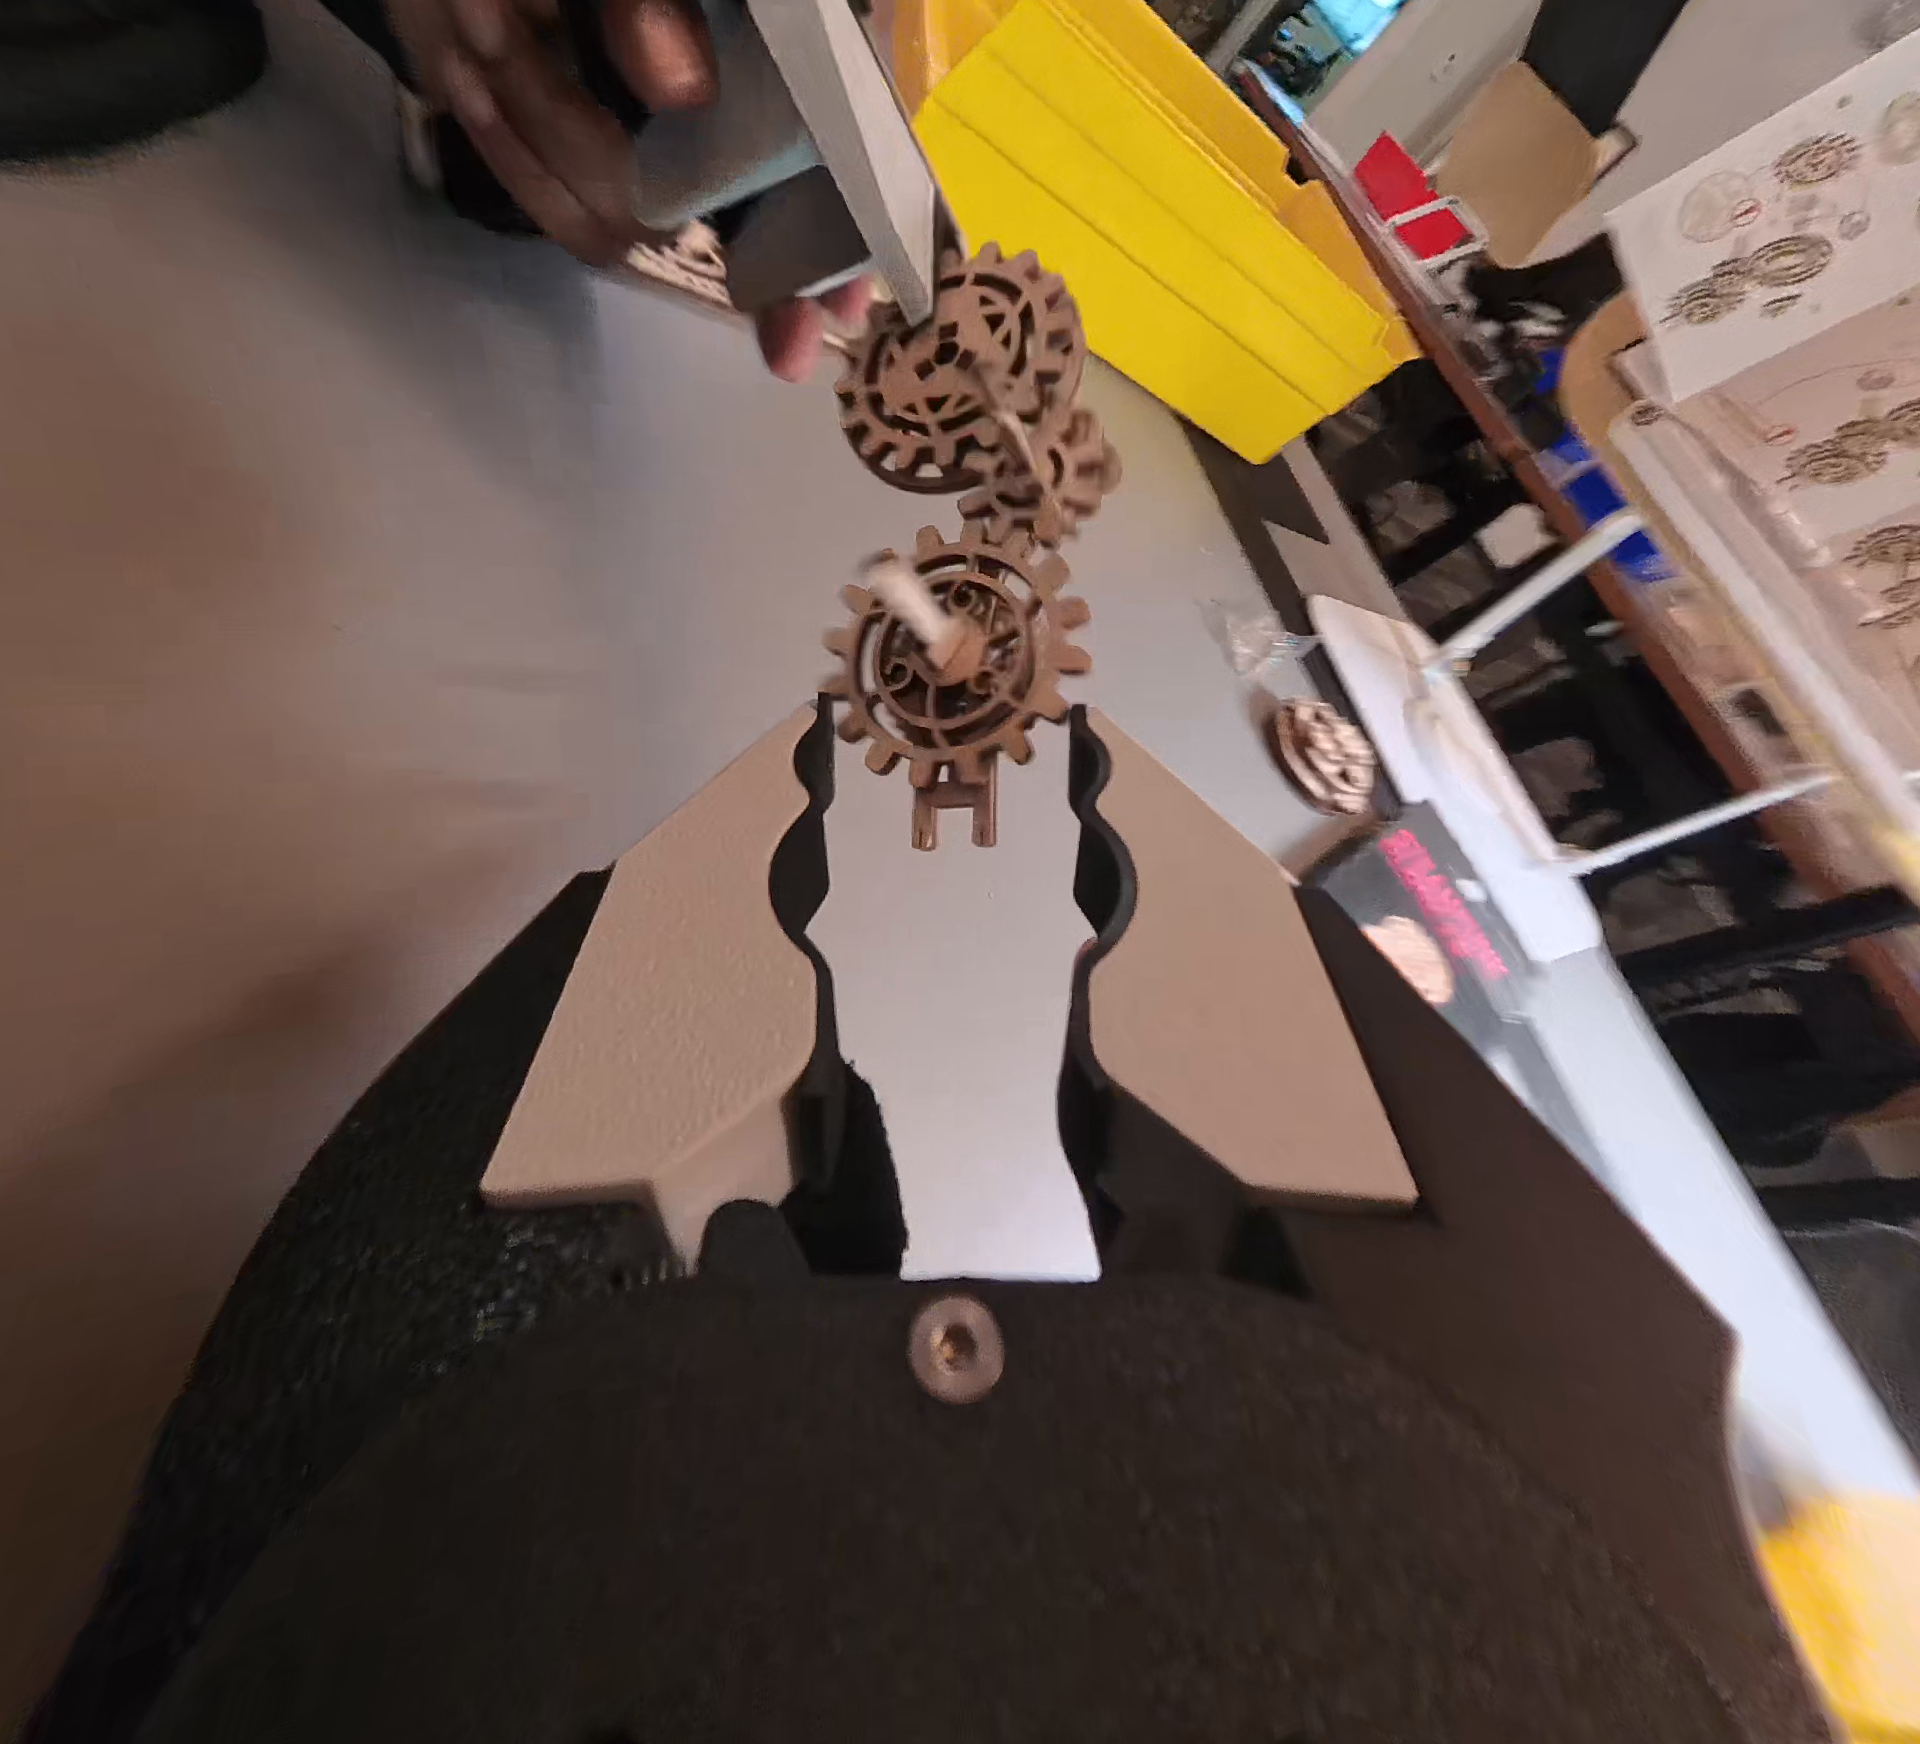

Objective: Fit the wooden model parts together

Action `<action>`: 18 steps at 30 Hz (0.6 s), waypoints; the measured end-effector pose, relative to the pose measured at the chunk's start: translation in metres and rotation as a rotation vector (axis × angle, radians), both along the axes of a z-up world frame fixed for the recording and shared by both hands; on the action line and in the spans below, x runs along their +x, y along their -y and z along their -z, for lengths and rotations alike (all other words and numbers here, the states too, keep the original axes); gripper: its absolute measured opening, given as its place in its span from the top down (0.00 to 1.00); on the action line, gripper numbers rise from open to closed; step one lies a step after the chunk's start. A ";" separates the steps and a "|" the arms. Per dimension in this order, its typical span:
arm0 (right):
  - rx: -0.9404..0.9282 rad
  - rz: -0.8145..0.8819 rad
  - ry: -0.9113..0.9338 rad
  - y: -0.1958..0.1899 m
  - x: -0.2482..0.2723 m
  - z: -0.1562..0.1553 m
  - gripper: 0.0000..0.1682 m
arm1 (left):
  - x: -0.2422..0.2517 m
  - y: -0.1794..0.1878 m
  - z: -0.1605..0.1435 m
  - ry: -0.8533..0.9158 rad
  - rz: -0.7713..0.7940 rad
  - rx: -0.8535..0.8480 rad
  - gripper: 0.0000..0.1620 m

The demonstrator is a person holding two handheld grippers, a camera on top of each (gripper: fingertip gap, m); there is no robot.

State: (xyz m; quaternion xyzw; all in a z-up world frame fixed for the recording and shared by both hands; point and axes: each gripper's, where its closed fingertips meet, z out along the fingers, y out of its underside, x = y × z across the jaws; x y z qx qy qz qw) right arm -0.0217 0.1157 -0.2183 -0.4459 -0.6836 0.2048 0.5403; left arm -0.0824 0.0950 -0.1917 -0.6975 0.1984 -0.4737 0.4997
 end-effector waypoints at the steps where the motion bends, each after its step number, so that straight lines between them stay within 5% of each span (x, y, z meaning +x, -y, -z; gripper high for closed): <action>1: -0.087 -0.029 -0.010 0.005 0.001 -0.001 0.73 | 0.001 0.003 -0.006 -0.028 0.006 0.080 0.95; 5: -0.435 -0.173 -0.071 0.024 0.006 -0.018 0.65 | 0.011 0.028 -0.028 -0.112 0.063 0.399 0.97; 9: -0.495 -0.246 -0.029 0.047 -0.001 -0.010 0.66 | 0.024 0.045 -0.037 -0.127 0.126 0.499 0.97; 12: -0.534 -0.278 -0.035 0.063 -0.014 -0.006 0.75 | 0.029 0.051 -0.039 -0.106 0.152 0.517 0.97; 15: -0.537 -0.272 -0.088 0.067 -0.023 -0.010 0.93 | 0.032 0.056 -0.043 -0.087 0.171 0.525 0.97; 18: -0.427 -0.235 -0.110 0.057 -0.021 -0.016 0.94 | 0.029 0.054 -0.045 -0.080 0.150 0.494 0.94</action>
